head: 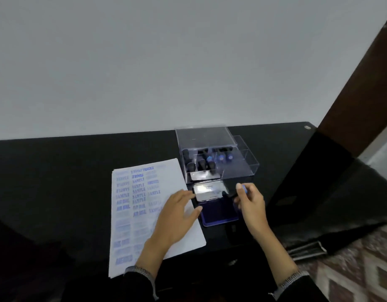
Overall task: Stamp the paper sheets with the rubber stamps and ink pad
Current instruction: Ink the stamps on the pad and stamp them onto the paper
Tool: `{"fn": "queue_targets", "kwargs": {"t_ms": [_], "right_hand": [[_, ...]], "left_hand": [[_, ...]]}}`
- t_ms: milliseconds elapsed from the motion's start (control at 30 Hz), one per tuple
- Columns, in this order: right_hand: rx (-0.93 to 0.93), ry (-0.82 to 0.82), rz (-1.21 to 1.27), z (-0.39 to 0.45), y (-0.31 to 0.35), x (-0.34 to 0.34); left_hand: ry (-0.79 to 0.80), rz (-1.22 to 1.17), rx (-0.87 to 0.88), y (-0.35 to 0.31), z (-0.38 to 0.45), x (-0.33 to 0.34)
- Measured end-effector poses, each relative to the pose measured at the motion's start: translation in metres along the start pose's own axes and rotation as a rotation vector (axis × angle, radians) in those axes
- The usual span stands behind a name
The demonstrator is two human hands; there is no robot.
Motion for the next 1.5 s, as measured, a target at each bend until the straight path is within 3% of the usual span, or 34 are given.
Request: {"fn": "queue_targets", "kwargs": {"t_ms": [167, 467, 733, 1300, 1500], "right_hand": [[-0.069, 0.084, -0.210, -0.008, 0.002, -0.006], [-0.159, 0.263, -0.513, -0.006, 0.006, 0.003], [-0.238, 0.220, -0.566, -0.003, 0.015, 0.006], [-0.332, 0.355, -0.666, -0.001, 0.007, 0.017], [-0.446, 0.330, -0.819, 0.001, 0.002, 0.024]], "left_hand": [[0.066, 0.136, 0.053, 0.003, -0.008, 0.013], [0.087, 0.150, 0.057, 0.004, -0.009, 0.013], [0.059, 0.112, 0.062, 0.006, -0.009, 0.013], [0.051, 0.119, 0.067, 0.006, -0.008, 0.013], [0.046, 0.128, 0.075, 0.006, -0.008, 0.014]]}}
Point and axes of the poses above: each hand's wrist, its own z-axis towards the middle knuckle, its own x-axis out of the palm, y = z × x, the point moved 2 cm from there along z, towards the middle knuckle, and after that the axes turned 8 degrees about -z, right-handed, at the moved point
